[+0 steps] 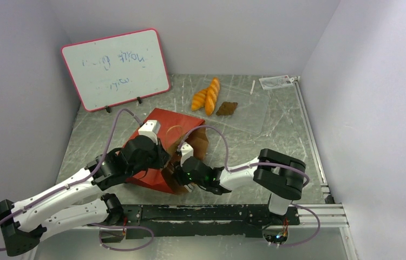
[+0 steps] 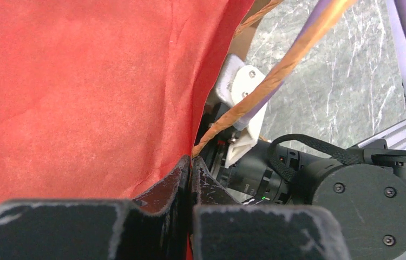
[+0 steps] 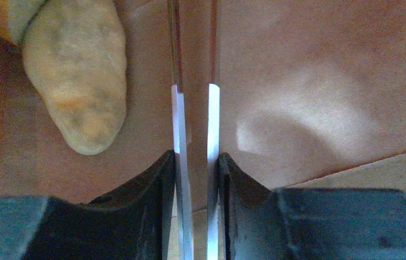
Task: Take the fake bread out of the paper bag
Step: Pick up the clamp from the paper bag, then take out the fake bread from the paper bag.
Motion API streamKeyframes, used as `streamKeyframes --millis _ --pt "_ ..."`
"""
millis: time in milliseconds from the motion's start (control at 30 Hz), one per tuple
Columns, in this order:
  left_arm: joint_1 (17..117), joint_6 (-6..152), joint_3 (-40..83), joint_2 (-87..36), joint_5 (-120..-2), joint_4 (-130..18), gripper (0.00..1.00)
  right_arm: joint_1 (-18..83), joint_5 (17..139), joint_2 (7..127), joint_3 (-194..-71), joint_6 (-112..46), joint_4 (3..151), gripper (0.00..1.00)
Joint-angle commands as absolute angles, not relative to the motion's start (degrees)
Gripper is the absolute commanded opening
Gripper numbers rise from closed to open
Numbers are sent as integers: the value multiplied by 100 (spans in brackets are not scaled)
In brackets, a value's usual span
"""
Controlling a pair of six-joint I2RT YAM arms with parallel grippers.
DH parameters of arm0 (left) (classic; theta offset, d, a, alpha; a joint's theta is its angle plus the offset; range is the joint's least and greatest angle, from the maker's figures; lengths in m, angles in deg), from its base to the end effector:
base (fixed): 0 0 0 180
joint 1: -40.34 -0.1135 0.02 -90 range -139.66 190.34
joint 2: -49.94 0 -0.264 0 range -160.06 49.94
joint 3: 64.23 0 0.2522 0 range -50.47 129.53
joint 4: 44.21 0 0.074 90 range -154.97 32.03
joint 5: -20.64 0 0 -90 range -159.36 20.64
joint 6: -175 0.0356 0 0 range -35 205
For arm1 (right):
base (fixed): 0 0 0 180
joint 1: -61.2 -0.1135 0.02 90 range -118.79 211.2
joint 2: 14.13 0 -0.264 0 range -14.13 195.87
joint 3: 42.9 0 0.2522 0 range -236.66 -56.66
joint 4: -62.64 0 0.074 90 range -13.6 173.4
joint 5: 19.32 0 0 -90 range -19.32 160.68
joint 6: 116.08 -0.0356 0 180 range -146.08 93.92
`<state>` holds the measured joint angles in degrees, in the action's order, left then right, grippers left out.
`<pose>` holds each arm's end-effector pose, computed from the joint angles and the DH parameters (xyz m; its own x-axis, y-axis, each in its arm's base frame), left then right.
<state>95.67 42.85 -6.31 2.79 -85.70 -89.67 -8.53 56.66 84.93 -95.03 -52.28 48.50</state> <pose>0.1090 -0.1400 0.2926 -0.6813 -0.1470 -0.7171 0.2703 0.8599 -0.4331 0.1207 0.3019 0.1312 -0.5390 -0.2231 -0.8122 -0.6705 0.6973 0.2534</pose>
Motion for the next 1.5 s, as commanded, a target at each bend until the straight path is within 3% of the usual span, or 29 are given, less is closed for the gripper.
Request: streamKeyframes --millis 0,467,833,1467 --pt "9574 4060 -530 430 -8717 -8990 7 -872 5727 8124 -9292 -5572 4468 30" --pt "9571 3799 -387 503 -9126 -9256 7 -361 6428 6828 -9305 -7471 5941 28" --pt "9585 3840 -485 638 -9065 -9170 7 175 7127 6741 -9337 -8426 6339 27" --pt "9581 4081 -582 599 -8888 -8847 7 1051 8957 7656 -8731 -11311 4241 30"
